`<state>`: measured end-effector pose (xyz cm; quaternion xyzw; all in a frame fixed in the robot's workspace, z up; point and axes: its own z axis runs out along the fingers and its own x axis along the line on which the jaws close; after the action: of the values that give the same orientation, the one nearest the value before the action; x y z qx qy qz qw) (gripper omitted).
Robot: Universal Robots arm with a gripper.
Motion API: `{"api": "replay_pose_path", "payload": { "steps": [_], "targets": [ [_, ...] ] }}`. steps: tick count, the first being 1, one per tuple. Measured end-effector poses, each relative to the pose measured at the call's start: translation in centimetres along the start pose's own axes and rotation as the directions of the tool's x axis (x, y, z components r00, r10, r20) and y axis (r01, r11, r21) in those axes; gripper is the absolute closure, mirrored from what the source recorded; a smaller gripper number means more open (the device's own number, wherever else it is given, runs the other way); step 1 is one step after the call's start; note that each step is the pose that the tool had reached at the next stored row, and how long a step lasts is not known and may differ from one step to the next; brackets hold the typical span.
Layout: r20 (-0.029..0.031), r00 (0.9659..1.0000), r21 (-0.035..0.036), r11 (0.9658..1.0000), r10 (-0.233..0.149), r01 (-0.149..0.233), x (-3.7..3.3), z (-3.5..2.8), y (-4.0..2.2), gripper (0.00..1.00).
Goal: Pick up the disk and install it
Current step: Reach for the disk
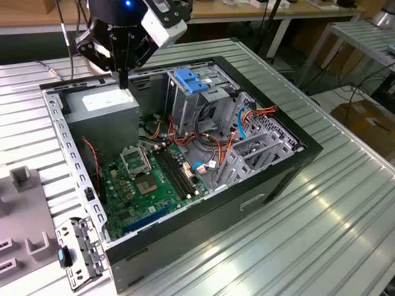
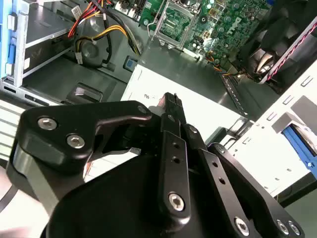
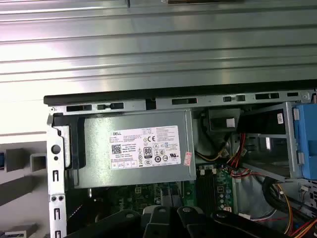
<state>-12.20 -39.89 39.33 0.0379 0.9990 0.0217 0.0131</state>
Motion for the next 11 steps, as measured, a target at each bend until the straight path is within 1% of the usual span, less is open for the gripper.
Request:
{"api": "replay_pose_path", "payload": {
  "steps": [2, 11],
  "targets": [
    [0.0000, 1.0000, 0.0000, 1.0000, 0.000, 0.000, 0.22, 0.00, -0.02, 0.89],
    [-0.0004, 1.0000, 0.0000, 1.0000, 0.000, 0.000, 0.51, 0.02, -0.04, 0.89]
  ]
}}
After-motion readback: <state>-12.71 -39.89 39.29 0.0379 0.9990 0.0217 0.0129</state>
